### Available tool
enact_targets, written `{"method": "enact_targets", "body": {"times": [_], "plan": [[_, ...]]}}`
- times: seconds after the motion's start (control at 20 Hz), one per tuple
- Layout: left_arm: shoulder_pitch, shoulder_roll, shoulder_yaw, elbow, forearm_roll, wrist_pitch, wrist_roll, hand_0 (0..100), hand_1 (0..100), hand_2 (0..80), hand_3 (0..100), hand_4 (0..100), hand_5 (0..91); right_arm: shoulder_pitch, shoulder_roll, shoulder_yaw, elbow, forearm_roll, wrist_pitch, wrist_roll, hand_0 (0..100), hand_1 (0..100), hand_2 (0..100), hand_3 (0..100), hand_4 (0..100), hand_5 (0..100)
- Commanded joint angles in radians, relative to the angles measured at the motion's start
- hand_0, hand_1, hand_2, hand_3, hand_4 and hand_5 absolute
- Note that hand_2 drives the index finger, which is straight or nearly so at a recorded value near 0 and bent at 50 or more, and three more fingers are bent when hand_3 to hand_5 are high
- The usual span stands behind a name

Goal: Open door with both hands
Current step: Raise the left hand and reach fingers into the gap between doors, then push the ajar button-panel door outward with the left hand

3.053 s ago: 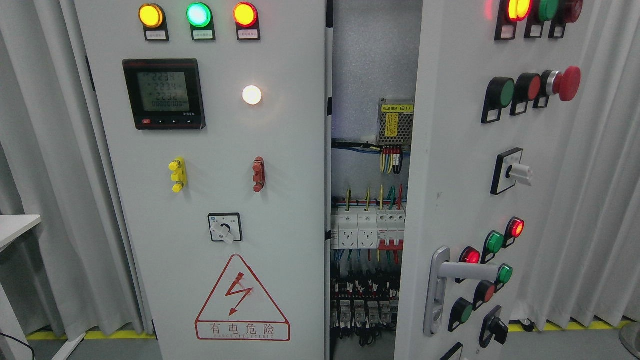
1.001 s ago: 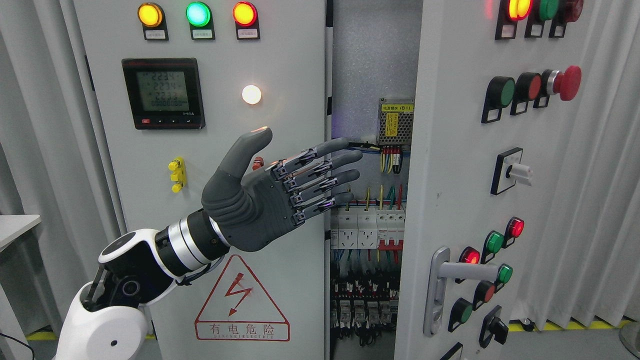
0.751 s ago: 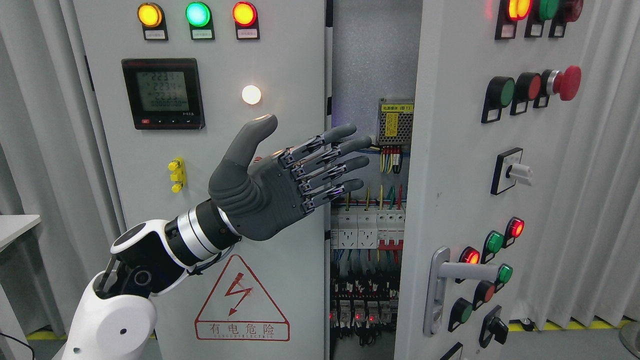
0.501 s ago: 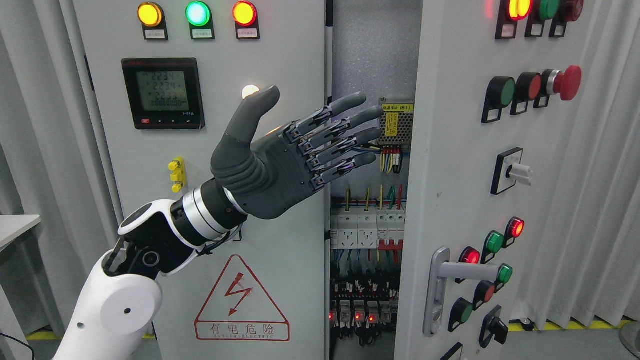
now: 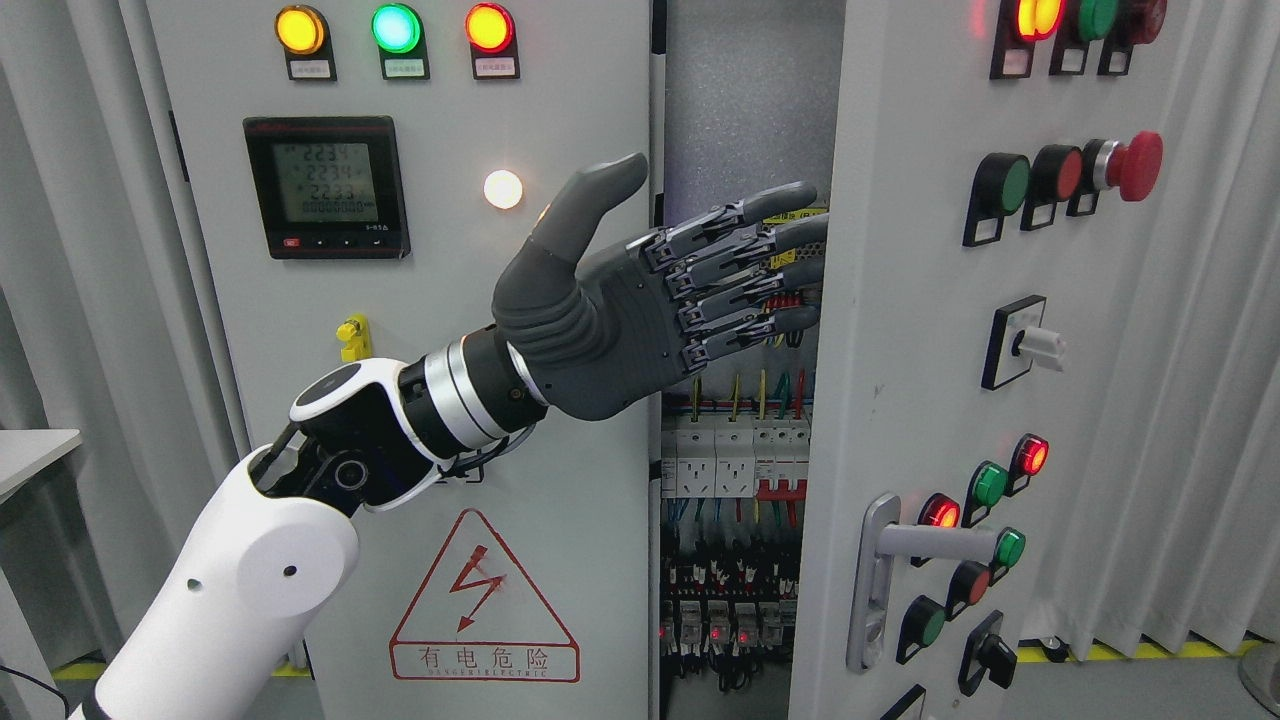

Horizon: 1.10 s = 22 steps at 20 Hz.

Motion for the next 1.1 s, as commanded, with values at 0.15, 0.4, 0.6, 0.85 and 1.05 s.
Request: {"method": "enact_targets", "body": {"times": [0.15, 0.4, 0.6, 0.85, 1.05], "plan": [[-0.140, 0.049, -0.363, 0.073, 0.113, -0.079, 0.001, 29, 0, 2.8, 3, 3, 0.0, 0.003, -0.003, -0.002, 0.000, 0.000, 0.000, 0.004, 22, 0, 0, 0, 0, 0], [-0.156, 0.047, -0.415, 0.073, 0.113, -0.079, 0.001, 29, 0, 2.9, 3, 3, 0.0, 0.003, -0.003, -0.002, 0.000, 0.000, 0.000, 0.004, 22, 0, 0, 0, 0, 0], [-0.167, 0.046, -0.420, 0.070, 0.116, -0.079, 0.001, 29, 0, 2.8, 3, 3, 0.0, 0.003, -0.003, -0.002, 0.000, 0.000, 0.000, 0.004, 22, 0, 0, 0, 0, 0], [-0.178, 0.047, -0.427, 0.047, 0.122, -0.077, 0.001, 29, 0, 2.8, 3, 3, 0.0, 0.003, -0.003, -0.002, 0.000, 0.000, 0.000, 0.004, 22, 0, 0, 0, 0, 0], [-0.181, 0.049, -0.427, -0.013, 0.122, -0.077, -0.002, 29, 0, 2.8, 3, 3, 0.0, 0.003, -0.003, -0.002, 0.000, 0.000, 0.000, 0.004, 22, 0, 0, 0, 0, 0]]}}
